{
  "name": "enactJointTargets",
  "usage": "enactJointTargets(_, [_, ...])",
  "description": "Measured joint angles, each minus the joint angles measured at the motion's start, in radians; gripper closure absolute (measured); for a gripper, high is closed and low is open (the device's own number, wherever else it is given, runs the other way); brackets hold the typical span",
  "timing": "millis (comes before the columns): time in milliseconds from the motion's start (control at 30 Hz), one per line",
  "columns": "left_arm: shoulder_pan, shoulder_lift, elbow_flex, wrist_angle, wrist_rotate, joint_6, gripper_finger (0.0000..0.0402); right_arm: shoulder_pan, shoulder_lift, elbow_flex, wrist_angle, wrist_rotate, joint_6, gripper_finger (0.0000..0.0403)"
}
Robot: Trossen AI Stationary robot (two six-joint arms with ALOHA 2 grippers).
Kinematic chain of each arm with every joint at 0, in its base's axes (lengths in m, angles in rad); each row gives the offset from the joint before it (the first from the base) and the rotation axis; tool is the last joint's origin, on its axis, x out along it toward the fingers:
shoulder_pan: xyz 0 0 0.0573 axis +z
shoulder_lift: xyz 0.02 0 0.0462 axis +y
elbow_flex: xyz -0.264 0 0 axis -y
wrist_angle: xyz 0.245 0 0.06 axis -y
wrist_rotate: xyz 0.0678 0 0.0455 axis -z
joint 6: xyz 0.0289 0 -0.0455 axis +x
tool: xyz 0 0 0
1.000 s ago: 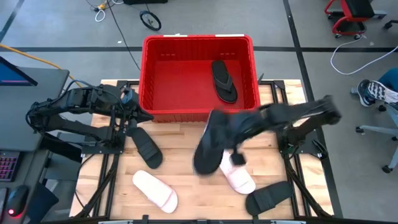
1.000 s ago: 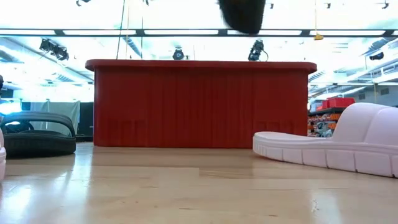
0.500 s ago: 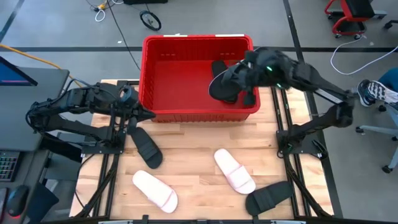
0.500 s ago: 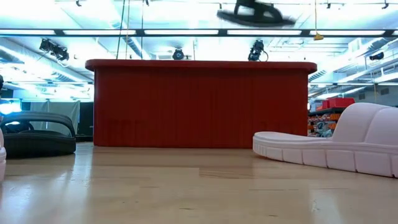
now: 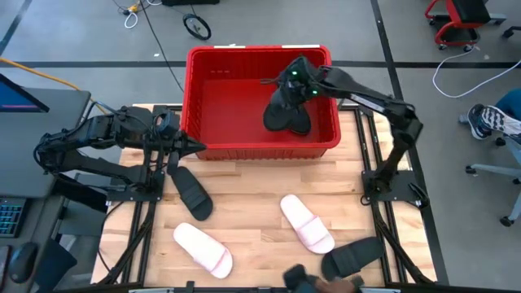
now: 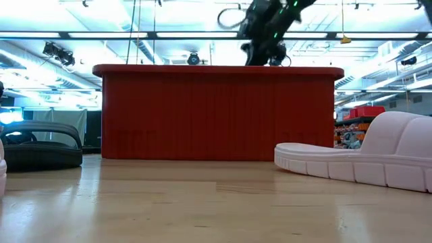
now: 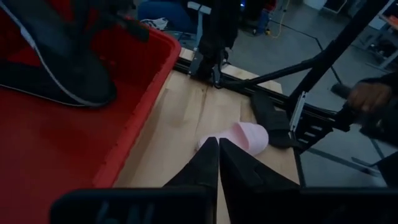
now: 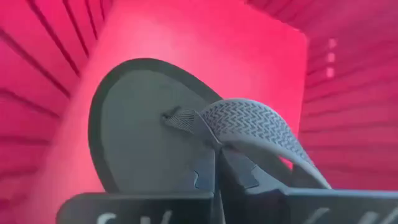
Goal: Pick and place slides into bin
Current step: Put the black slipper into the red container
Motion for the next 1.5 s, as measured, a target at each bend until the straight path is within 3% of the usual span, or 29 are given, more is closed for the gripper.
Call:
enactJointTargets(133, [0.0, 0.0, 0.0, -0.002, -0.014, 0.028, 0.0378, -0.004, 0.085, 0.0, 0.04, 0.002, -0.197, 0.0398])
enactJointTargets(433, [0.0, 0.0, 0.0, -0.002, -0.014, 0.067, 0.0391, -0.034, 0.208, 0.0, 0.093, -0.004, -0.323, 0.0398])
enactJointTargets(800, [0.0, 0.0, 0.0, -0.001, -0.039, 0.033, 0.0388, -0.033, 0.299, 0.0, 0.168, -0.084, -0.361, 0.0398])
enactJointTargets(1233, [0.0, 0.0, 0.0, -0.001, -0.133, -0.096, 0.0378, -0.026, 0.276, 0.003, 0.298, -0.174, -0.407, 0.0398])
enactJointTargets(1500, [0.0, 0.0, 0.0, -0.001, -0.152, -0.125, 0.0392, -0.083, 0.304, -0.001, 0.219, -0.179, -0.28, 0.0399])
